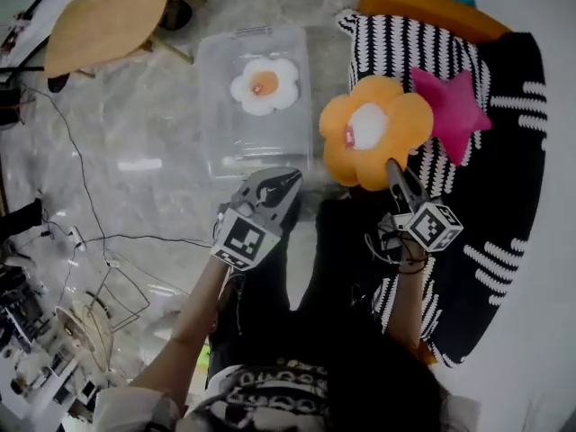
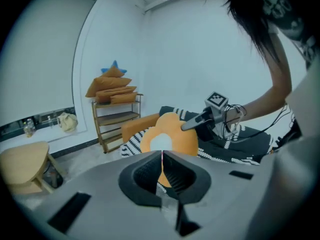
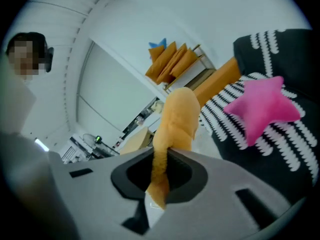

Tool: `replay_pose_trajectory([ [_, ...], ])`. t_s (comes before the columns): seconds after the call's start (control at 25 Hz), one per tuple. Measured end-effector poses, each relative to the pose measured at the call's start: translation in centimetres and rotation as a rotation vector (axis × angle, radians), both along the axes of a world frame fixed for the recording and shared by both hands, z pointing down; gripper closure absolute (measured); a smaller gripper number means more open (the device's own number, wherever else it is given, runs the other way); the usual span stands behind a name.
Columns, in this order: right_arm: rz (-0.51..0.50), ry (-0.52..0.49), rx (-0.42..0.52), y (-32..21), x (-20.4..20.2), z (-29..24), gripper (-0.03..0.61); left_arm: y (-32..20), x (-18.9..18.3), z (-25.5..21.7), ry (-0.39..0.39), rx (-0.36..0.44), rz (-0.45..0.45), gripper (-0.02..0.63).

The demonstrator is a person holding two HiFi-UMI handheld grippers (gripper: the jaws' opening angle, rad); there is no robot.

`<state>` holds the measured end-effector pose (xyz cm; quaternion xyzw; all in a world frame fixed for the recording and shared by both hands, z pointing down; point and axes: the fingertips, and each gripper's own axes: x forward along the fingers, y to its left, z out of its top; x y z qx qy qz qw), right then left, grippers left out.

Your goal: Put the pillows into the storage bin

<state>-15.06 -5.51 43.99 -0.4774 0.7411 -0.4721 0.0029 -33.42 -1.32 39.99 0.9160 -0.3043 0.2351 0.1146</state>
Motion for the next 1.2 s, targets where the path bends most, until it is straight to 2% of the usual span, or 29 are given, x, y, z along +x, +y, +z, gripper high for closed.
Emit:
replay_pose_trajectory([
  [0.28, -0.376, -0.037, -0.056, -6.3, -23.2, 7.1, 0.537, 0.1, -15.1, 2.0, -0.041, -0.003, -0.185, 0.606],
  [0.44, -0.533, -0.029, -0.146, -7.1, -32.8, 12.9, 0.518, 1.6, -20.8, 2.7, -0.052, -0.024, -0.279, 0.607],
  [0.6, -0.569, 0.041, -0.241, -7.4, -37.6, 17.5, 0.325, 2.4, -24.8, 2.8, -0.048, -0.035, -0.320, 0.607],
  [0.64, -0.569, 0.047, -0.247, -7.5, -38.3, 17.8, 0.308, 2.3, -25.7, 2.9, -0.047, -0.036, -0.324, 0.606],
  [0.76, -0.570, 0.068, -0.223, -7.8, -38.8, 17.5, 0.299, 1.7, -27.0, 3.3, -0.040, -0.036, -0.321, 0.606],
  [0.84, -0.560, 0.085, -0.203, -7.6, -37.1, 17.0, 0.299, 1.1, -26.3, 3.2, -0.035, -0.030, -0.308, 0.607],
  [0.96, -0.483, 0.105, -0.195, -7.0, -31.6, 16.4, 0.299, 0.1, -23.8, 2.6, -0.021, -0.016, -0.266, 0.607],
  [1.2, -0.211, 0.132, -0.217, -6.8, -17.1, 14.8, 0.299, -3.2, -17.1, 1.1, 0.017, -0.010, -0.142, 0.606],
])
